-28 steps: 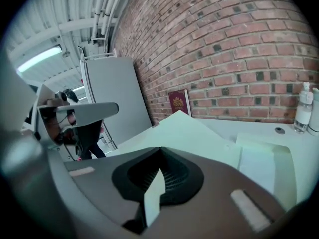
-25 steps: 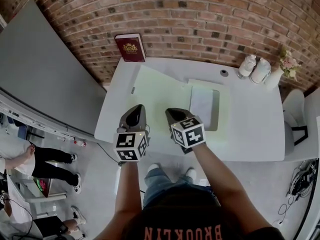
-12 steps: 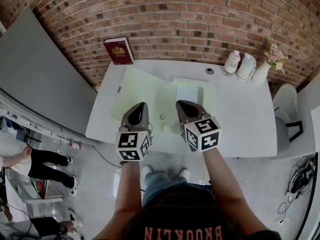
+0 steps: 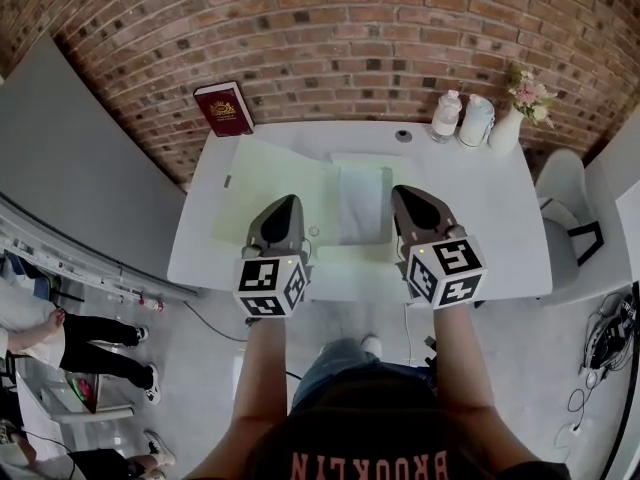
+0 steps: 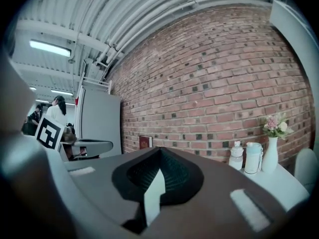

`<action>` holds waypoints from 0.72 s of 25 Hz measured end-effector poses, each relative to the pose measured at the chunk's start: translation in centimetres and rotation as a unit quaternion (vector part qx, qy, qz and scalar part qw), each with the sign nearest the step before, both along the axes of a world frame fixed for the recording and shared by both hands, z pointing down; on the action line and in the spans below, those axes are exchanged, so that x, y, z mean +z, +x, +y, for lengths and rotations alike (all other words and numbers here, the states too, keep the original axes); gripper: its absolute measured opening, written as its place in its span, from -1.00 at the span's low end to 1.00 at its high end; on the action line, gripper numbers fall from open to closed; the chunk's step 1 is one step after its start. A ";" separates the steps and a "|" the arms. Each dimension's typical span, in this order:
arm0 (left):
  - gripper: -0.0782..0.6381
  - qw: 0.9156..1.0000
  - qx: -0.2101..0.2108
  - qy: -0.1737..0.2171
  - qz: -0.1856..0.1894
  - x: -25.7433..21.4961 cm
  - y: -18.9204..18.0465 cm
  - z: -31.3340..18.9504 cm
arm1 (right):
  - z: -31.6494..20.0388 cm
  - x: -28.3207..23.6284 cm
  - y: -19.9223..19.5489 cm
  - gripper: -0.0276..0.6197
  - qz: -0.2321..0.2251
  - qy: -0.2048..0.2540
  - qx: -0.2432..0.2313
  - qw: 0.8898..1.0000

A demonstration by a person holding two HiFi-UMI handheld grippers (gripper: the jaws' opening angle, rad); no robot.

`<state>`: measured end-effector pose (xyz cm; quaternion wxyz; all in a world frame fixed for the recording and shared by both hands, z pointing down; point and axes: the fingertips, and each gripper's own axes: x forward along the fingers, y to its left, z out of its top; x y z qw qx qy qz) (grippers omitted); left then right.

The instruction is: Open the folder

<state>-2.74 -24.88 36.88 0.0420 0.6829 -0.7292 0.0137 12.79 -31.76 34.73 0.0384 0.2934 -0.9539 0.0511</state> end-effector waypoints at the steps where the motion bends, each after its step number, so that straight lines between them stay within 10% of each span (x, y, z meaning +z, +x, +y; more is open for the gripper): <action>1: -0.81 1.000 0.003 0.002 -0.002 -0.2 0.1 0.0 | 0.0 -0.3 0.6 -0.92 -0.003 0.002 0.007 1.000; 18: -0.81 0.996 0.043 0.054 -0.055 -7.6 1.3 -0.7 | 0.9 -7.7 5.8 -0.92 -0.018 0.083 0.094 0.992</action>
